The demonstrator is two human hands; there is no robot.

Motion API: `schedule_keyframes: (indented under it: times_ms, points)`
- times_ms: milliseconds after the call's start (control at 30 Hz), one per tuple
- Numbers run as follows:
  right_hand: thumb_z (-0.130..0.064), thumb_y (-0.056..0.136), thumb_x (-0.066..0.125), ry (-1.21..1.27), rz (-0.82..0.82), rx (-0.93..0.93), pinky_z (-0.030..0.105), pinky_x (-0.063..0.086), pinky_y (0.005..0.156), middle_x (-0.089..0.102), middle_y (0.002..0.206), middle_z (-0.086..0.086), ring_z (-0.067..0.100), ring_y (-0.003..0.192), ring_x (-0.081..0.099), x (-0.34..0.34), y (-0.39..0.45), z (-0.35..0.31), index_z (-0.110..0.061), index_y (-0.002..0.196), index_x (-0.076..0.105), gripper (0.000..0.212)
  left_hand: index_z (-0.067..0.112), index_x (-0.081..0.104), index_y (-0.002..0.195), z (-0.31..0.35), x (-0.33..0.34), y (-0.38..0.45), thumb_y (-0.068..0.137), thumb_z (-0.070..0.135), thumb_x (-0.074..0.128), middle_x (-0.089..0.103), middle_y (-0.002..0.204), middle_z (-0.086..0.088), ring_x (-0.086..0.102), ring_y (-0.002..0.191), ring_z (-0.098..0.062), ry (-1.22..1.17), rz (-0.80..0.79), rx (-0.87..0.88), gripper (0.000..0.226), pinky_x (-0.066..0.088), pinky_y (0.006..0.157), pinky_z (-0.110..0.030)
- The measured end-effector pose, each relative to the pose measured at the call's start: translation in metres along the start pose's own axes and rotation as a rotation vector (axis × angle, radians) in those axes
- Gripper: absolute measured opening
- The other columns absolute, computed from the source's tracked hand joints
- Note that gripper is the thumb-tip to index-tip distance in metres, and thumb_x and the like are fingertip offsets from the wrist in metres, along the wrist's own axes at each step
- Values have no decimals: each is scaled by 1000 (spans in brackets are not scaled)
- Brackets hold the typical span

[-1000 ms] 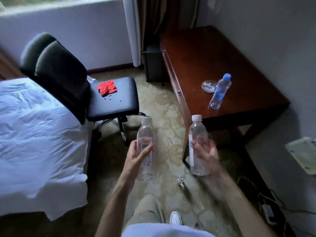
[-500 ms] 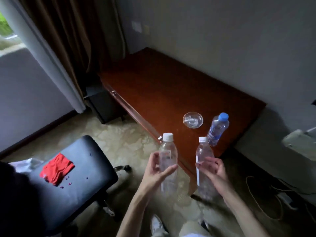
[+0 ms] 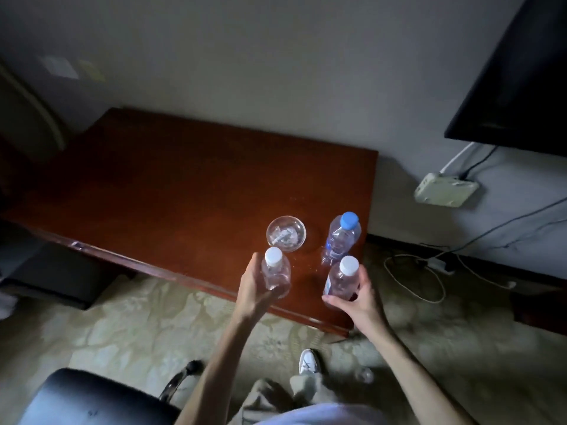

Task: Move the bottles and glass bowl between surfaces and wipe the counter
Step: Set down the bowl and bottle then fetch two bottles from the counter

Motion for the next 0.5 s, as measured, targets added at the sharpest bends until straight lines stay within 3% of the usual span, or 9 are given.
schedule_keyframes:
  times_ms: [100,167,300,433,500]
  points:
    - [-18,53,93,-25,75,-7,32,54,86,71,101,-2,16,94,69,5,4,3,-33,109,55,69,26,48,97,0,9,15,63,22,88,65,92,6,63,79,-12,72,-30,58,53,53,63,-24]
    - [-15,54,92,-72,117,-22,34,56,83,70,100,-2,17,91,68,11,5,5,-30,110,56,68,28,48,96,-6,14,21,64,21,87,64,90,9,62,76,-6,78,-40,54,52,50,62,-20]
    - [-9,58,87,-116,172,-14,31,55,84,70,97,-4,14,92,68,26,6,5,-31,109,55,64,28,52,101,-29,16,33,62,27,88,65,97,7,63,81,-8,93,-127,86,53,53,68,-26]
    - [-5,60,86,-97,211,29,16,51,81,70,99,0,12,94,68,34,5,5,-32,106,53,63,25,52,104,-32,15,35,66,32,85,66,98,5,65,83,-12,106,-157,122,50,57,71,-33]
    - [2,60,86,-51,218,47,9,48,79,69,105,4,6,94,65,36,7,9,-23,112,52,67,23,53,105,-32,16,37,66,30,85,66,101,3,65,85,-13,98,-162,119,51,58,73,-35]
Point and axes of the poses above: each hand's wrist, its own y-axis towards the middle knuckle, its own x-axis out of the palm, z = x × y, the point moved 1 cm from there along y, towards the middle knuckle
